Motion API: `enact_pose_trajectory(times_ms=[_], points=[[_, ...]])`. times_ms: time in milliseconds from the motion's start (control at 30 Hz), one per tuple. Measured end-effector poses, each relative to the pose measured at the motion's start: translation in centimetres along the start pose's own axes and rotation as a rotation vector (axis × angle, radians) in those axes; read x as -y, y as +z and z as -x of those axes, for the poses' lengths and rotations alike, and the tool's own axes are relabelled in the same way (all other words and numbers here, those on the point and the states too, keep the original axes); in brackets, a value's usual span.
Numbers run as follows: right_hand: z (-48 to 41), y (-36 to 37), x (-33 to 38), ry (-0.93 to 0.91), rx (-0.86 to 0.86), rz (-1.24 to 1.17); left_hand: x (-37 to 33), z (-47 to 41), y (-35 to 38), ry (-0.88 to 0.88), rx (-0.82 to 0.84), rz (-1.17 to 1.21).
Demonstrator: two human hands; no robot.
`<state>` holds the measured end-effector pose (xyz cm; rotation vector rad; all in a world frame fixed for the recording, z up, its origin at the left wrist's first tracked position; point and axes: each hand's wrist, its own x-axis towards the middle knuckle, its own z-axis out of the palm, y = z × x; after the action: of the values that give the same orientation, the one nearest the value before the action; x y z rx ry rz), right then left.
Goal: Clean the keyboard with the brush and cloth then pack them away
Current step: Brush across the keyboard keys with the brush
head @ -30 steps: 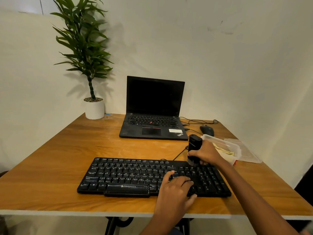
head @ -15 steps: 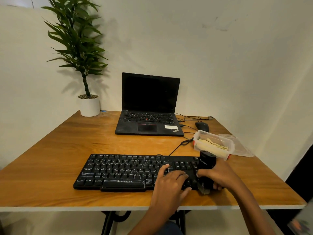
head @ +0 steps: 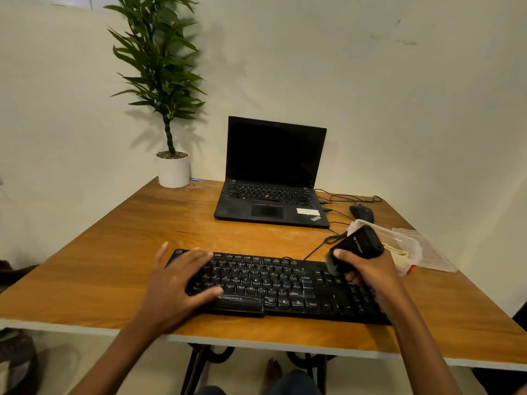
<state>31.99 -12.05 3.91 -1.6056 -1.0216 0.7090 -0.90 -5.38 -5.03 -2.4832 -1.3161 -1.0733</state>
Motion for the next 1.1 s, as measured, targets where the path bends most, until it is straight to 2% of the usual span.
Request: enact_pose_trajectory(times_ms=[67, 133, 200, 333, 433, 700, 867, 1100], points=[[-1.1, 0.5, 0.8, -0.018, 0.092, 0.043, 1.9, -0.4, -1.2, -0.251, -0.022, 0.190], [-2.5, 1.0, 1.5, -0.072, 0.230, 0.194, 3.9, -1.3, -1.7, -0.519, 0.015, 0.510], [-4.0, 1.7, 1.9, -0.108, 0.364, 0.279, 5.6, -2.3, -1.4, -0.632, 0.070, 0.696], [-6.5, 2.7, 1.4, -0.127, 0.510, 0.425, 7.3, -3.5, 0.9, -0.624, 0.180, 0.501], [-7.2, 2.8, 1.4, -0.125, 0.532, 0.431, 8.0, -3.6, 1.9, -0.547, 0.213, 0.385], [-8.2, 5.3, 2.2, -0.174, 0.649, 0.463, 8.7, -3.6, 2.0, -0.504, 0.204, 0.416], [-9.1, 5.0, 2.0, -0.190, 0.630, 0.448, 9.0, -3.5, 1.9, -0.515, 0.234, 0.407], [-10.0, 3.4, 1.6, -0.156, 0.678, 0.570, 9.1, -3.4, 2.2, -0.534, 0.210, 0.396]])
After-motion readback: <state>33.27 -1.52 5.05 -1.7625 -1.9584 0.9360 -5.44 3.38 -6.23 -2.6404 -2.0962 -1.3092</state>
